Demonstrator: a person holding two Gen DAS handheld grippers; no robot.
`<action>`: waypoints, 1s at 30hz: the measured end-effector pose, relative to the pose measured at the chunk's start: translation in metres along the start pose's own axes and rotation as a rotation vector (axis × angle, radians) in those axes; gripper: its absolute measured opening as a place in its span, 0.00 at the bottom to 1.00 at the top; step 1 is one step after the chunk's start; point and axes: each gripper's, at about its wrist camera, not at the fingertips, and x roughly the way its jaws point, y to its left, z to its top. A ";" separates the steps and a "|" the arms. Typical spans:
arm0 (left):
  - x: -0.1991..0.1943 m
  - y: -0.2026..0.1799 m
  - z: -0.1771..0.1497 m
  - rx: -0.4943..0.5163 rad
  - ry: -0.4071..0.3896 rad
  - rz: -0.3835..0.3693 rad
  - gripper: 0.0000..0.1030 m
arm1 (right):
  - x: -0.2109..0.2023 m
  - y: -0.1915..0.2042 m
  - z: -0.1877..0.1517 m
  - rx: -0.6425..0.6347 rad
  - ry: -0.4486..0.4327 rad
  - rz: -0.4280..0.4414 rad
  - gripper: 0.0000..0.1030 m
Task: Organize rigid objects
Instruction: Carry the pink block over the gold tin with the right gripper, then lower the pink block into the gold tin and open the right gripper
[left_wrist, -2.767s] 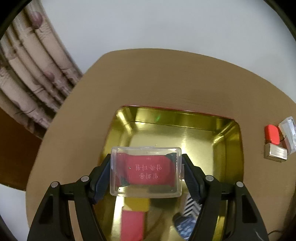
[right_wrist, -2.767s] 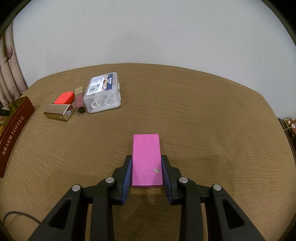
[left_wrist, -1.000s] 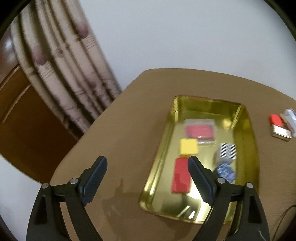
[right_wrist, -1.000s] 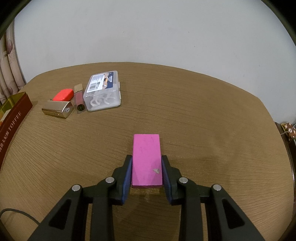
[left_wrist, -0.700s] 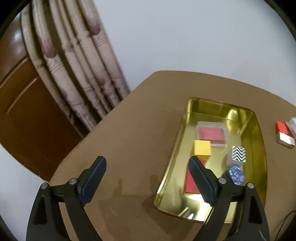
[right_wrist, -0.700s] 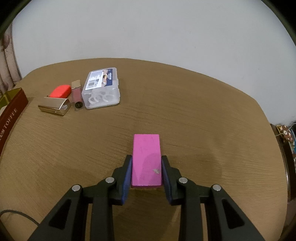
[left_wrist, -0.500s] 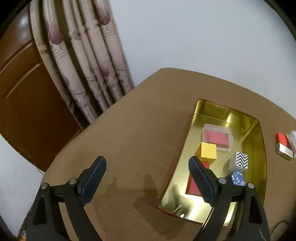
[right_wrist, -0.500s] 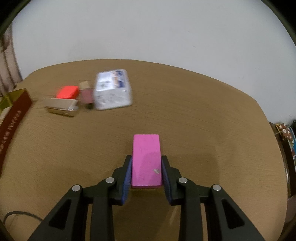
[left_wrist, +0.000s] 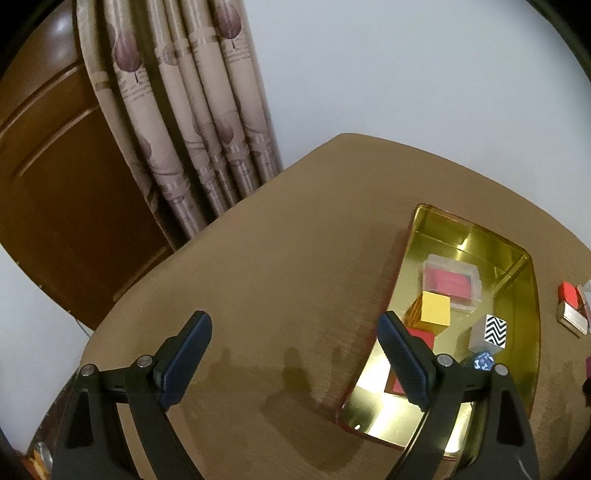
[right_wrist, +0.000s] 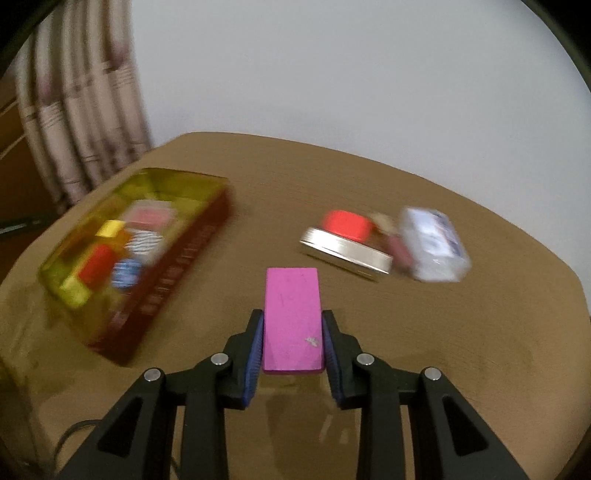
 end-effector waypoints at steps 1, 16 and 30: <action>0.001 0.001 0.000 -0.004 0.005 0.000 0.87 | 0.000 0.010 0.004 -0.012 -0.001 0.015 0.29; 0.009 0.012 0.004 -0.057 0.035 -0.017 0.87 | 0.026 0.142 0.033 -0.195 0.033 0.202 0.29; 0.015 0.010 0.004 -0.055 0.053 -0.022 0.87 | 0.059 0.166 0.032 -0.229 0.094 0.213 0.29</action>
